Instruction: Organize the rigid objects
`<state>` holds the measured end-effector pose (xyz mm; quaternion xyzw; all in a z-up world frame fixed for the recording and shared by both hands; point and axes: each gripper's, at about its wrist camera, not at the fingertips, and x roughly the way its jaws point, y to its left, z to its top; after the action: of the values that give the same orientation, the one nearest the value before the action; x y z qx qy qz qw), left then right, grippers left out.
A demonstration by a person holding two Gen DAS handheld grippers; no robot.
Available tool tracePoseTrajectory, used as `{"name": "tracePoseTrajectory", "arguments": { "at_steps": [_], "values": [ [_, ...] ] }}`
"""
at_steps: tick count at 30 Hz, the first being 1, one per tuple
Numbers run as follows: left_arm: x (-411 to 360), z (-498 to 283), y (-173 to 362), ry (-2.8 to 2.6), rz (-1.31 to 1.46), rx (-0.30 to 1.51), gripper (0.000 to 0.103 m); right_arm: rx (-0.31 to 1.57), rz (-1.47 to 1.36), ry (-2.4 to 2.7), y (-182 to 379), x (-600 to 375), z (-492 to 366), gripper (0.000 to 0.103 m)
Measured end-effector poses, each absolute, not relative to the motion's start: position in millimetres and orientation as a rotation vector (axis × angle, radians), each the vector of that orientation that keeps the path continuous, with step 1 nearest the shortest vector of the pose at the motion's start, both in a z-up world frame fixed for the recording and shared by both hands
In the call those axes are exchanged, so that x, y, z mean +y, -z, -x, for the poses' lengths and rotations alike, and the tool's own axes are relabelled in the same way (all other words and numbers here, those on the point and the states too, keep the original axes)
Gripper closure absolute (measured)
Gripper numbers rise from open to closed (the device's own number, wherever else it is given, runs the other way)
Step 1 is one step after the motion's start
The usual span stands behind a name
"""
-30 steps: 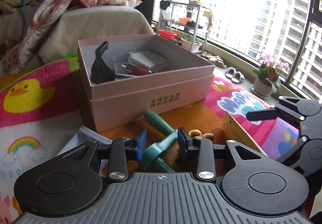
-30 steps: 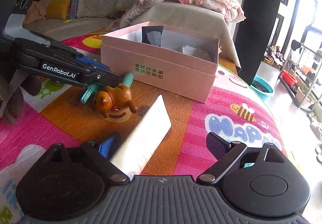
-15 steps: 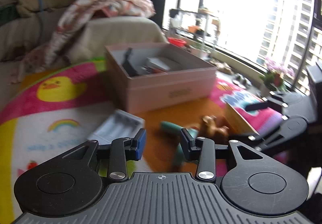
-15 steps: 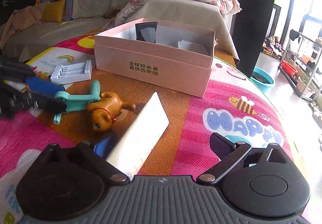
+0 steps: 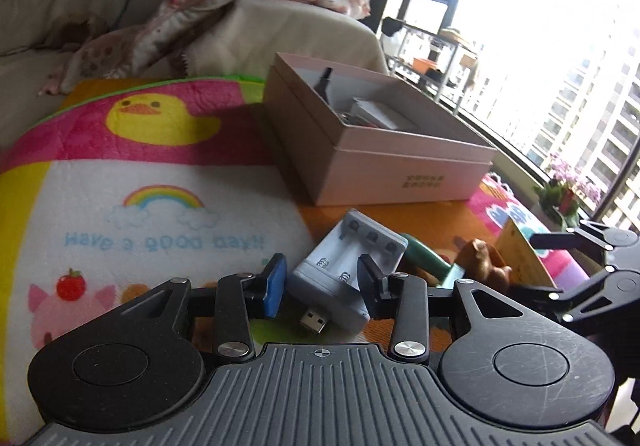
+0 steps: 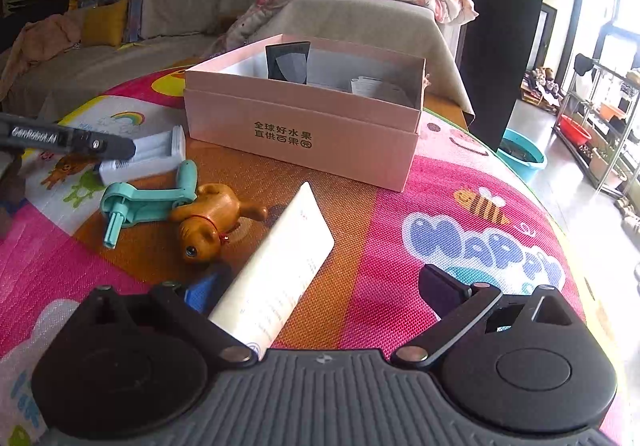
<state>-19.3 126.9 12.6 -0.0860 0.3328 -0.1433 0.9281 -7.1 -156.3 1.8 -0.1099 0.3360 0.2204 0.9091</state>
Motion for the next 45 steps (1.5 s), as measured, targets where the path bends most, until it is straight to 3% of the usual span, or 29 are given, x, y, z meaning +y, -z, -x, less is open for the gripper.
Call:
{"name": "tracePoseTrajectory", "arguments": {
  "at_steps": [5, 11, 25, 27, 45],
  "values": [
    [104, 39, -29, 0.300, 0.013, 0.597, 0.061, 0.695, 0.224, -0.455, -2, -157, 6, 0.003],
    [79, 50, -28, 0.370, -0.151, 0.621, 0.062, 0.699, 0.217, -0.457, -2, -157, 5, 0.003],
    [40, 48, -23, 0.479, -0.133, 0.655, 0.062, 0.701, 0.214, -0.457, -1, -157, 5, 0.003],
    [43, 46, -22, 0.442, -0.132, 0.651, 0.058, 0.700, 0.214, -0.457, -1, -157, 6, 0.003],
    [103, 45, -24, 0.339, -0.125, 0.663, 0.059, 0.748, 0.198, -0.530, -3, -163, 28, 0.003]
  ]
}}
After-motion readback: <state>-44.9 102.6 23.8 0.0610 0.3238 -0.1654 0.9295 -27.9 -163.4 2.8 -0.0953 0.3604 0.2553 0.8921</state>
